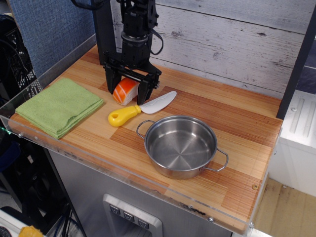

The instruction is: Put the cake in the pot

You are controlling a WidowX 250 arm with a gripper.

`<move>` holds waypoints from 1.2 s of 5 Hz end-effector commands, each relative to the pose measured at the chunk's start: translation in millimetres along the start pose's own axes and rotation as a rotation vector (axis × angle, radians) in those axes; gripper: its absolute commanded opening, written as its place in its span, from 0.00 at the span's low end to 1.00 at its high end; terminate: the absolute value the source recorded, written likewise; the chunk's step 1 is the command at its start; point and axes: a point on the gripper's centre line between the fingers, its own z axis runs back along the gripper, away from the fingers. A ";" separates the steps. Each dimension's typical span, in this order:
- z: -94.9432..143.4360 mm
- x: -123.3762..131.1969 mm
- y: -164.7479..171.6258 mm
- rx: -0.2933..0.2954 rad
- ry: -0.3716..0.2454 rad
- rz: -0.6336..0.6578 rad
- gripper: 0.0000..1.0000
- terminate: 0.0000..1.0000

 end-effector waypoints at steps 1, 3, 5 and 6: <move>8.3 4.7 18.6 0.001 -0.032 0.032 0.00 0.00; 61.3 -7.4 32.0 -0.008 -0.206 0.110 0.00 0.00; 158.9 -61.8 -2.2 -0.124 -0.524 0.125 0.00 0.00; 166.2 -85.6 -44.0 -0.177 -0.484 -0.026 0.00 0.00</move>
